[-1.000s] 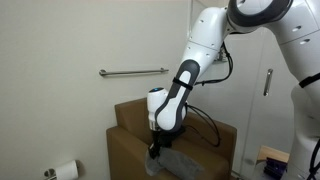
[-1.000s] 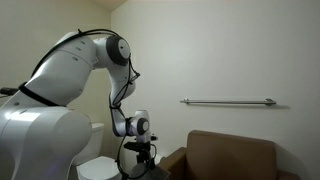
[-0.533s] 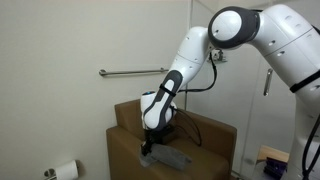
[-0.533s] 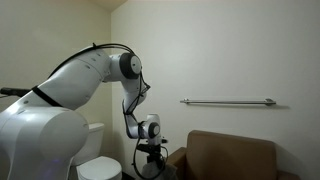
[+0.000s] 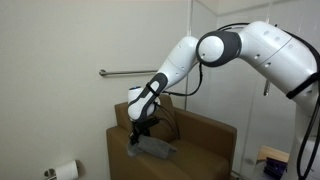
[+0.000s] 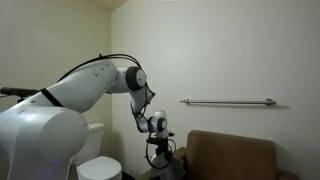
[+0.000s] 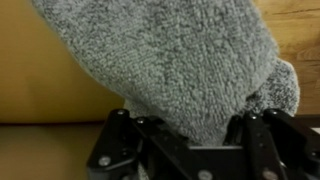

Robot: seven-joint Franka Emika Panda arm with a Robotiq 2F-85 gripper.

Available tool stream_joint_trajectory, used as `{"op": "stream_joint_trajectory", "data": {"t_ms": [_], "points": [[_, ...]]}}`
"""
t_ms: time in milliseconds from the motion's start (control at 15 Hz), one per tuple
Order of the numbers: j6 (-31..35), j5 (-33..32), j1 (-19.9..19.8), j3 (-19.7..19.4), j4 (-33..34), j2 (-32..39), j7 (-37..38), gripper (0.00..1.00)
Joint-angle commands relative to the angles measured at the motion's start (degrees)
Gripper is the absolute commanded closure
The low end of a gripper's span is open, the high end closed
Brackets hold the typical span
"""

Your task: Use the towel to wipe the left armrest of the chair

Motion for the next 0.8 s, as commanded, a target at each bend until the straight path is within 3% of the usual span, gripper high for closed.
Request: {"op": "stream_joint_trajectory", "data": {"t_ms": [0, 133, 200, 267, 733], "points": [[-3.8, 1.7, -1.2, 1.1, 6.6, 3.4, -1.6, 0.96], [-4.5, 1.6, -1.1, 1.0, 7.6, 4.0, -1.3, 0.96], [-4.9, 1.5, -1.0, 0.9, 8.0, 4.2, -1.1, 0.91], [-5.3, 1.8, -1.1, 1.1, 8.1, 4.1, -1.1, 0.7], [-8.0, 1.7, -0.9, 0.8, 7.6, 1.2, -0.6, 0.26]]}}
